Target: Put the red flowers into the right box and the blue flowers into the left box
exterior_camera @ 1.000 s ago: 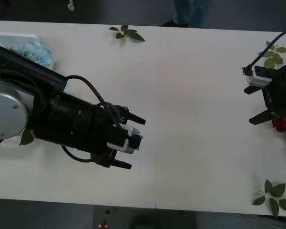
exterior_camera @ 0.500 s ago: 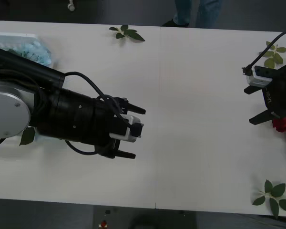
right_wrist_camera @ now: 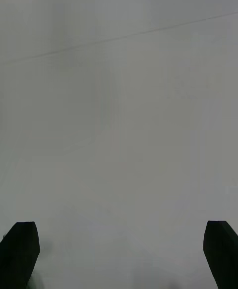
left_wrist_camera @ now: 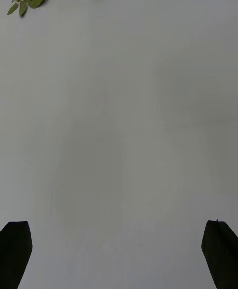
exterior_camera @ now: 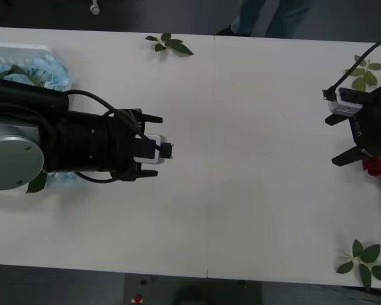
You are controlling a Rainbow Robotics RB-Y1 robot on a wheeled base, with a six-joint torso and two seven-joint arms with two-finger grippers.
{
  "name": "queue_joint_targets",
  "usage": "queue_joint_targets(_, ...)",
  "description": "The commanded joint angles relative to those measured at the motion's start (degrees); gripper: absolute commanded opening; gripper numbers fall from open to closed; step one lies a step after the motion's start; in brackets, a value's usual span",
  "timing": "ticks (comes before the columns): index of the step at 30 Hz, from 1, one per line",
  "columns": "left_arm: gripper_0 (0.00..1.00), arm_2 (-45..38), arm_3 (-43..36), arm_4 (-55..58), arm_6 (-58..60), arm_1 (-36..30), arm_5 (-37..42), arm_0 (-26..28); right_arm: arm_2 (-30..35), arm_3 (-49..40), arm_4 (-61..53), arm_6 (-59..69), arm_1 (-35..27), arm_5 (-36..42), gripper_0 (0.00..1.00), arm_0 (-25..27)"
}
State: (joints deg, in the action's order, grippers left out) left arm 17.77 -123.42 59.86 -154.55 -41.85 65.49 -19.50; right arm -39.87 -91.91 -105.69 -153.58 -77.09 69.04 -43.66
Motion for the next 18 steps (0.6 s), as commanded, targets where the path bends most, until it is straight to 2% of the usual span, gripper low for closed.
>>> queue_joint_targets(1, 1.0, -0.2, -0.4, 0.2, -0.4, 0.4, -0.6, -0.1, 1.1, -0.8, 0.0, -1.4, -0.6, -0.4, 0.96, -0.8)
queue_joint_targets(18, 1.0, -0.2, 1.0, 1.8, -0.4, 1.0, -0.7, 0.3, 1.1, -0.8, 0.0, -1.4, -0.6, -0.4, 0.97, -0.8)
